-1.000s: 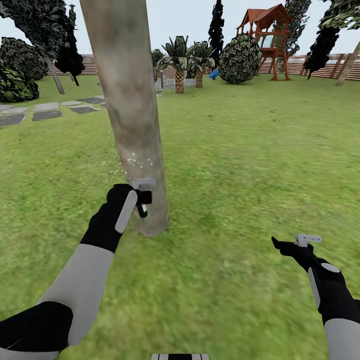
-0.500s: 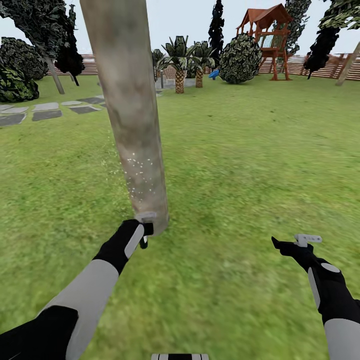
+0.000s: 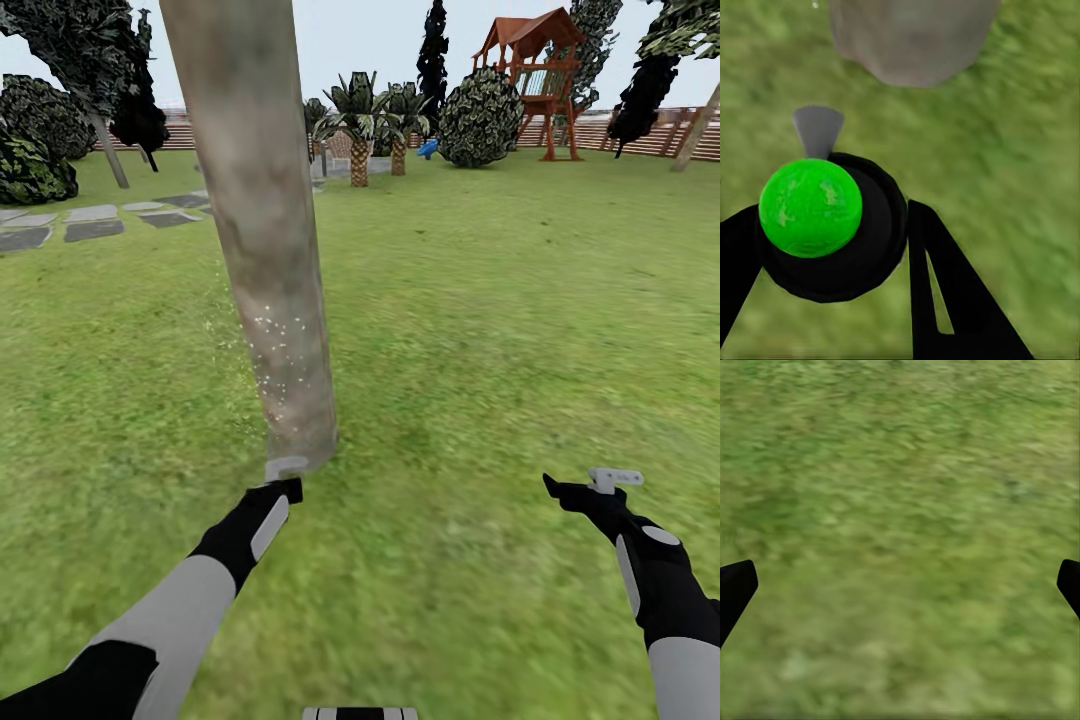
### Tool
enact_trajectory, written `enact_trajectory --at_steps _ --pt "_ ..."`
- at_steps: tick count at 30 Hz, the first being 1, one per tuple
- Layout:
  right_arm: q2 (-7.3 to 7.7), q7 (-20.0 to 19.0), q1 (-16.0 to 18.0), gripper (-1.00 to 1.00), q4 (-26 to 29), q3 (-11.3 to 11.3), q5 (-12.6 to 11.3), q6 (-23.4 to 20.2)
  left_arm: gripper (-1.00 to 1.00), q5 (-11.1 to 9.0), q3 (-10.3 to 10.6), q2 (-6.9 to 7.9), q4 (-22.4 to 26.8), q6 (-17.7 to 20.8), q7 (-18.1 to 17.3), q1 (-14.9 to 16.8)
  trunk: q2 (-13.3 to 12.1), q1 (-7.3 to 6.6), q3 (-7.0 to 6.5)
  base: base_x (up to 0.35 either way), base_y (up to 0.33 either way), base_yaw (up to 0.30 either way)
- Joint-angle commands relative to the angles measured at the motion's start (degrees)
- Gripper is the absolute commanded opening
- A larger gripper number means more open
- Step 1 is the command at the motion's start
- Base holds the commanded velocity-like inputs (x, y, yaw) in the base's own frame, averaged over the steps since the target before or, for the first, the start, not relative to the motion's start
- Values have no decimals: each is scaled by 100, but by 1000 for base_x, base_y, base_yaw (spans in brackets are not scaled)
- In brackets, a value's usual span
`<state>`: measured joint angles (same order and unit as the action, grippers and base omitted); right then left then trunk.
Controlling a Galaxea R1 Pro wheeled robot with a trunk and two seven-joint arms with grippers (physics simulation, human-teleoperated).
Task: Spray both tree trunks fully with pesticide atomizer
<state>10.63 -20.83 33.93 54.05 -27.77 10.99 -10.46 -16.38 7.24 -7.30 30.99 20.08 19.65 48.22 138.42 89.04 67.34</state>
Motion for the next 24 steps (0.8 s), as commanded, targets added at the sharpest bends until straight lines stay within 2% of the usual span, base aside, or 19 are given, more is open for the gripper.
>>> enact_trajectory --at_steps 1,7,13,20,24 --pt "0 1 0 100 0 0 0 0 -100 7 4 3 22 -23 2 -35 0 0 0 0 0 0" --pt "1 18 0 100 -7 0 0 5 -100 10 6 1 -39 -378 3 -66 0 0 0 1 -163 110" --pt "1 17 0 100 -8 0 0 7 -100 3 6 -8 -47 -391 3 -67 0 0 0 129 -257 252" --pt "8 2 0 100 4 -17 -5 -5 -100 3 6 -17 -50 -392 3 -74 0 0 0 216 -212 25" --pt "9 0 0 100 9 -35 -9 -1 -100 3 38 -24 -50 -398 3 -75 0 0 -1 61 -263 0"
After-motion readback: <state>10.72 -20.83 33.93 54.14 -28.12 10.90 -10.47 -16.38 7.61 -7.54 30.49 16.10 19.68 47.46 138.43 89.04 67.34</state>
